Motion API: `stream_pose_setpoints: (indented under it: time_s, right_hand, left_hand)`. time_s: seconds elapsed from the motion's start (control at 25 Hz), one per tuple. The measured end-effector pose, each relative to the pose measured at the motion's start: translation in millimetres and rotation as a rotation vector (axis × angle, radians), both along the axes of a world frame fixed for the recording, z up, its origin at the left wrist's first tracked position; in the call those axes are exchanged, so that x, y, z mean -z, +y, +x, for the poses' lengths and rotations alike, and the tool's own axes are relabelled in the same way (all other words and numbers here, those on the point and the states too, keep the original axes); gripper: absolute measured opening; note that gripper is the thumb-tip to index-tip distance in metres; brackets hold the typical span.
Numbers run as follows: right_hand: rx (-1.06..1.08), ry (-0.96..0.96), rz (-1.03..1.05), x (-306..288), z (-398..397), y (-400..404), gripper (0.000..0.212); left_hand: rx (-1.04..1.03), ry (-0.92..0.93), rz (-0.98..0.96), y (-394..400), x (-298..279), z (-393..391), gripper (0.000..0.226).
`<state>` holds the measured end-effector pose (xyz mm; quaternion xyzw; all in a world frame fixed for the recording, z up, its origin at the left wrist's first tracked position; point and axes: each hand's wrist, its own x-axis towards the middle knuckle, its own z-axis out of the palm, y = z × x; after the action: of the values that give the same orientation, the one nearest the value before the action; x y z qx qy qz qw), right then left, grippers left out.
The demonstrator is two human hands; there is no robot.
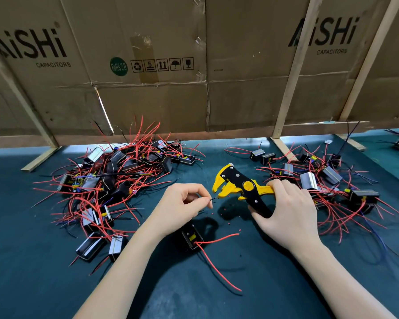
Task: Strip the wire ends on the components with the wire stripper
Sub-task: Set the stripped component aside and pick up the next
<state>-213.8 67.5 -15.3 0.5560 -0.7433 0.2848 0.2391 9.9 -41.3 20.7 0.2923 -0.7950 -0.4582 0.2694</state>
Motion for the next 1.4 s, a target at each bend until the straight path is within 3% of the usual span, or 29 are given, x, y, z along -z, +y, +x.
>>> stream_pose_setpoints:
  time_s: [0.36, 1.4]
  right_hand:
    - [-0.049, -0.009, -0.038, -0.8, 4.2, -0.5, 0.049]
    - [0.013, 0.085, -0.124, 3.1, 5.0, -1.4, 0.046]
  left_hand:
    - [-0.05, 0.005, -0.042, -2.8, 7.5, -3.6, 0.024]
    - [0.037, 0.016, 0.202, -3.5, 2.0, -0.4, 0.021]
